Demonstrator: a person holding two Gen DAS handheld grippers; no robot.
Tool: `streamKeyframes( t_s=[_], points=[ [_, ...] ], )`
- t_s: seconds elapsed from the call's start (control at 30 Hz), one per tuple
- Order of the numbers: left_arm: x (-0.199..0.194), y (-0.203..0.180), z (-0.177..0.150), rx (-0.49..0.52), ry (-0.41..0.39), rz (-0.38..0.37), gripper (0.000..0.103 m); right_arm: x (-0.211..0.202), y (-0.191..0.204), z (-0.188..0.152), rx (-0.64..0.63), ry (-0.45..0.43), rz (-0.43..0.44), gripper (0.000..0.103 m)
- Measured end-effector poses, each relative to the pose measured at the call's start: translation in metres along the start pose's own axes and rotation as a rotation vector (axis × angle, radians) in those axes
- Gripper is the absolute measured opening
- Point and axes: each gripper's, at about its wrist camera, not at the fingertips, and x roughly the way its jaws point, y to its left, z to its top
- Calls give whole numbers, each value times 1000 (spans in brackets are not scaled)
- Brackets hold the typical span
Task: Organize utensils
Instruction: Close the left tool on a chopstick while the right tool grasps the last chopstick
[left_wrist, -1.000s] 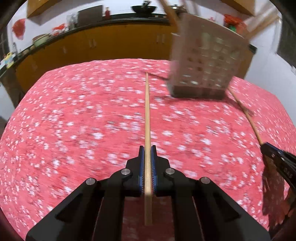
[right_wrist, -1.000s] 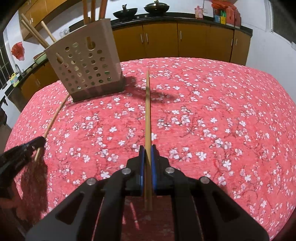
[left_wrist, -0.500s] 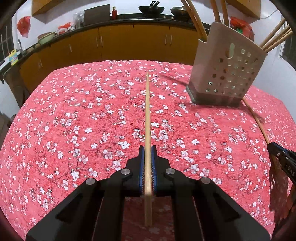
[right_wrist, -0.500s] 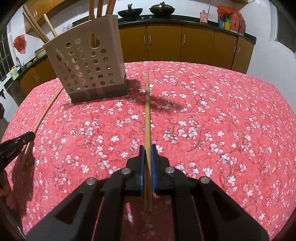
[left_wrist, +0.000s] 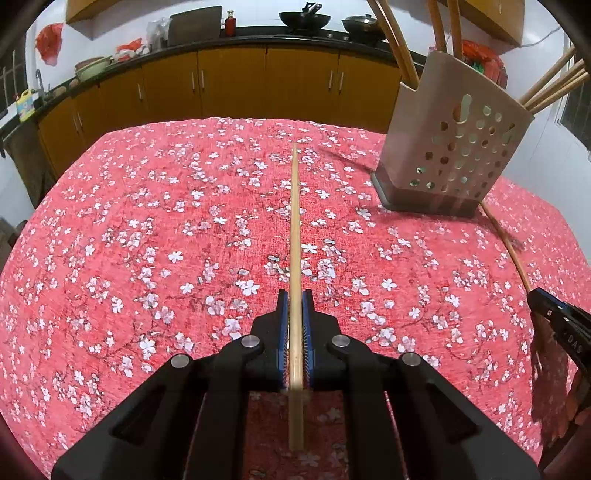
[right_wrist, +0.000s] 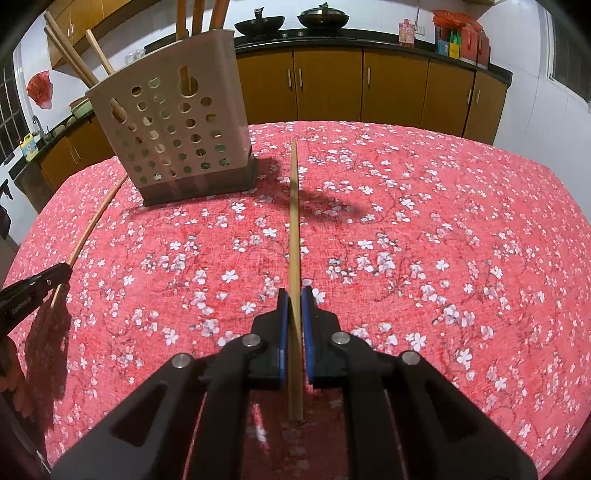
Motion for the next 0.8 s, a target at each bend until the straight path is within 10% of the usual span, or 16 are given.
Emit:
streamKeyframes(
  t_s=[0.8],
  points=[
    [0,0,0,-1,1,1,9,0,0,0,1,0,3,9]
  ],
)
